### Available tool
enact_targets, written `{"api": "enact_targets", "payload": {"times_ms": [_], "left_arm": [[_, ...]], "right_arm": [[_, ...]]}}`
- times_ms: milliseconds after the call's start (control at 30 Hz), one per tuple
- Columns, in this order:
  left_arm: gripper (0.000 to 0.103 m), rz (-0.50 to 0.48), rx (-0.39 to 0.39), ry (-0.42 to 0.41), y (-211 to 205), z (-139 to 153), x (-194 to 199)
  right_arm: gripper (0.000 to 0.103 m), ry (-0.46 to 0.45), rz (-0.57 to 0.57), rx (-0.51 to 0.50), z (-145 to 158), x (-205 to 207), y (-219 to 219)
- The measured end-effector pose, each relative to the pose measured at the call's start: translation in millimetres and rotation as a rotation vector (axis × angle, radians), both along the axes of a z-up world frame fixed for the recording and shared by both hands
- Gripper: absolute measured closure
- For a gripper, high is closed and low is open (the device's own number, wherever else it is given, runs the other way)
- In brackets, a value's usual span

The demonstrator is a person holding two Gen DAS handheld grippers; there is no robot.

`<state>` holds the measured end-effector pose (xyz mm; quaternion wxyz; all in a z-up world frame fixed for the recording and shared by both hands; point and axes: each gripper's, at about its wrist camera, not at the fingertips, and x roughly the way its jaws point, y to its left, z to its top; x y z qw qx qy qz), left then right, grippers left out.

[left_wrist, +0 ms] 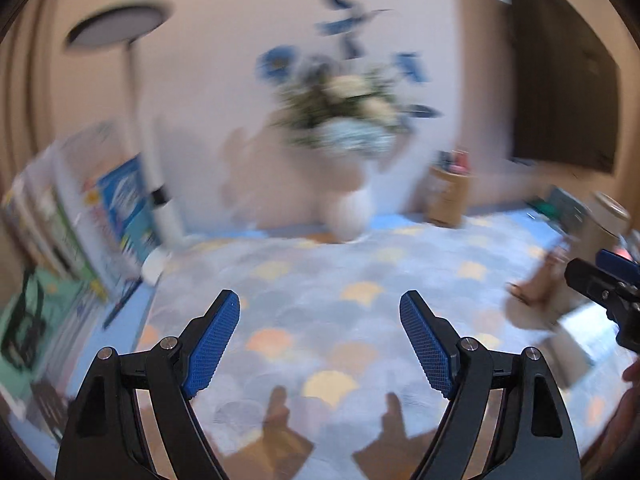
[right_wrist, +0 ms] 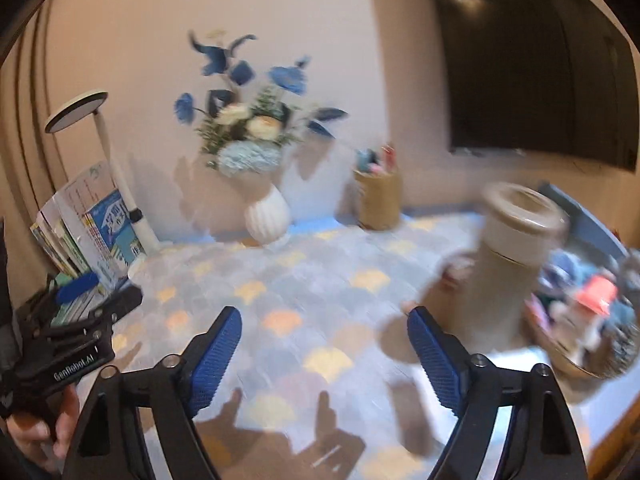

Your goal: Organize soft objects

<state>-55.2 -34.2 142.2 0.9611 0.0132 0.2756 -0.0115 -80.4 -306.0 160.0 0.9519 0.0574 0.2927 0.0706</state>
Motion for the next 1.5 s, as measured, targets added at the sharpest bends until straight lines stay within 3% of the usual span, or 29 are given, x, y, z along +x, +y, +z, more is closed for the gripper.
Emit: {"api": "enact_targets", "payload": {"times_ms": [100,300,467,600,733,1333,1500], "left_arm": [[0.022,0.056,-0.035,0.005,19.5,-28.8,9.9],[0.022,0.105,-0.066,0.049,30.1,-72.6,28.5],[0.022,0.106,-0.030,0.050,28.5,-92.4,30.4],[0.019,0.090,-0.015,0.073,24.1,-95.6,33.9],[0.018,0.079,0.007,0.085,19.7,-97.2,35.5],[0.018,0.066,-0.040,0.161,24.6,-104.2,44.6],[0.018,0.069,-0.012,0.162,21.1,-104.2,44.7]], "right_arm": [[0.011,-0.070,-0.001,-0.047,-18.3,19.9,36.5],[0.011,-0.055,0.023,-0.103,-63.5,48.5,75.2],[0.011,-0.043,0.018,-0.170,-88.4,57.3,86.8],[0.011,-0.007,0.002,-0.171,-104.0,61.9,85.4],[0.007,-0.014,0.003,-0.170,-105.5,62.7,85.0],[0.000,0.012,-0.006,-0.185,-109.4,66.2,84.7],[0.000,0.017,-0.002,-0.189,-110.2,67.4,84.3]]}}
